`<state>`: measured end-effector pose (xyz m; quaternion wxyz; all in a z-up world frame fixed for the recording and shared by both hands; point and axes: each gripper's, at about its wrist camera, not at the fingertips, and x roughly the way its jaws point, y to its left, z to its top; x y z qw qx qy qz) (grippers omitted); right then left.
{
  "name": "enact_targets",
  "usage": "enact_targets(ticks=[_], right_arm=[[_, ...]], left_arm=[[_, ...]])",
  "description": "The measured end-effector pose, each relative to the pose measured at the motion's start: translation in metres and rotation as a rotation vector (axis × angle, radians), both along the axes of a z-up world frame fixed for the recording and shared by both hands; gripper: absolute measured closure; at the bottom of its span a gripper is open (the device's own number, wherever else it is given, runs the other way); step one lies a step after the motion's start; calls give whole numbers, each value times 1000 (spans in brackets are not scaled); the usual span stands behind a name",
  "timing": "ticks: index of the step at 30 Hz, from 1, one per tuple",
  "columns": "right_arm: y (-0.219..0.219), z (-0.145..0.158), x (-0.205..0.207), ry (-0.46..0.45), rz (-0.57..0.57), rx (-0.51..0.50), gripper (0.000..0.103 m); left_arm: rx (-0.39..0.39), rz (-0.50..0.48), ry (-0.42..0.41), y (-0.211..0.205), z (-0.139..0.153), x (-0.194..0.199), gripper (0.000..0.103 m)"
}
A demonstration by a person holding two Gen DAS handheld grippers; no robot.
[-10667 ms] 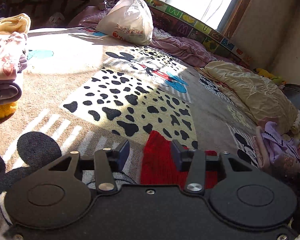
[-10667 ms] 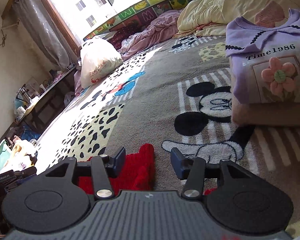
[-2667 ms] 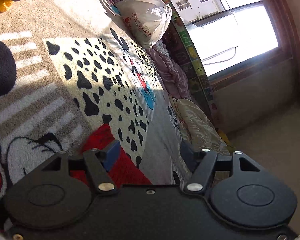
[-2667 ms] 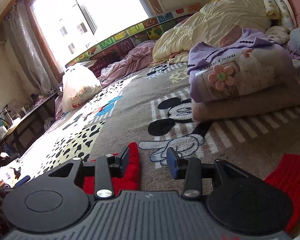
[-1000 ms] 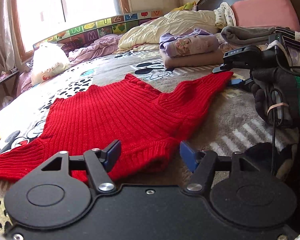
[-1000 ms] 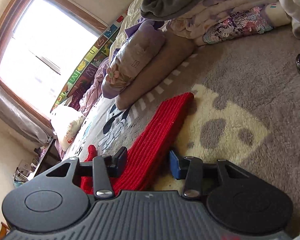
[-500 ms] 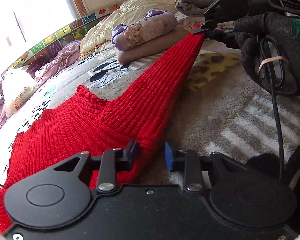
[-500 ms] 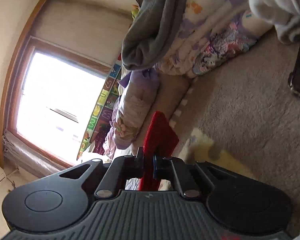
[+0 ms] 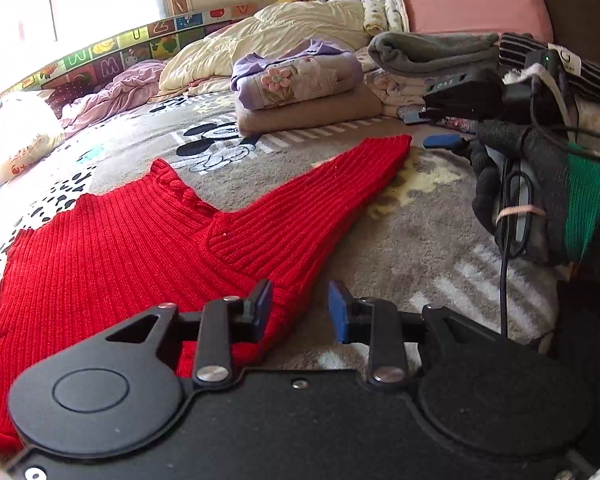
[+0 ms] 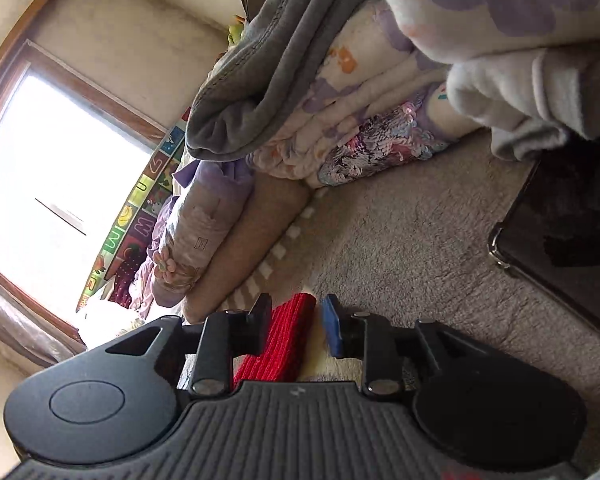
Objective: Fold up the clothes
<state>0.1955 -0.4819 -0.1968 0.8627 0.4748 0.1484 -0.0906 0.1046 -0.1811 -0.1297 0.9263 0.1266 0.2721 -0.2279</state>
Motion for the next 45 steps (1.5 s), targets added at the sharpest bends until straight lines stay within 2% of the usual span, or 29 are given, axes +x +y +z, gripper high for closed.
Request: enact_targets(ticks=[3,4,5,6,8,10,13,17,20,22,23,24,27,28,30,32,33,36,38,45], right_arm=[[-1,4,-8,-43,16,-62,67],[-2,5,-12,-63,30,-79,67],[1,8,-16,-88,57,-88,67],[6,11,-17,-108,95,-102,67],[20,16,-14,-141,194,-126,67],[39,22,-12,-161,301,-167,67],[71,28,-8,-172,466,-224,66],[110,32,-12,-167,591,-286,63],[144,40,-25,-188,695,-393,63],[174,47,-40,-209,791,-496,63],[189,48,-46,-211,835,-551,63],[203,47,-52,-203,874,-603,63],[242,34,-65,-97,993,-767,62],[250,31,-74,-95,989,-831,62],[256,38,-86,-108,962,-890,62],[255,44,-98,-178,955,-859,61],[259,44,-102,-184,974,-859,59],[277,32,-112,-123,1013,-951,57],[274,33,-115,-113,1005,-934,57],[265,35,-124,-67,999,-887,52]], left_arm=[[-45,47,34,-5,-4,17,73],[-55,68,105,-4,-13,26,73],[-59,83,184,-3,-23,34,66],[-65,73,204,-2,-25,33,60],[-86,40,189,0,-18,22,54],[-114,42,174,9,-11,8,54],[-124,108,150,38,-4,-10,54],[-174,285,111,94,5,-22,54],[-200,441,85,135,7,-21,56],[-196,487,91,151,-2,-19,57],[-165,487,106,154,-10,-17,57],[-117,477,128,154,-21,-16,52],[-20,443,131,146,-23,-25,51],[-12,438,130,146,-21,-29,51],[-62,431,94,151,-15,-38,51],[-97,454,51,157,-16,-41,51],[-108,469,32,159,-17,-41,51],[-97,463,101,163,-37,-35,51],[-55,441,63,157,-44,-37,51],[-65,443,116,157,-38,-38,51]])
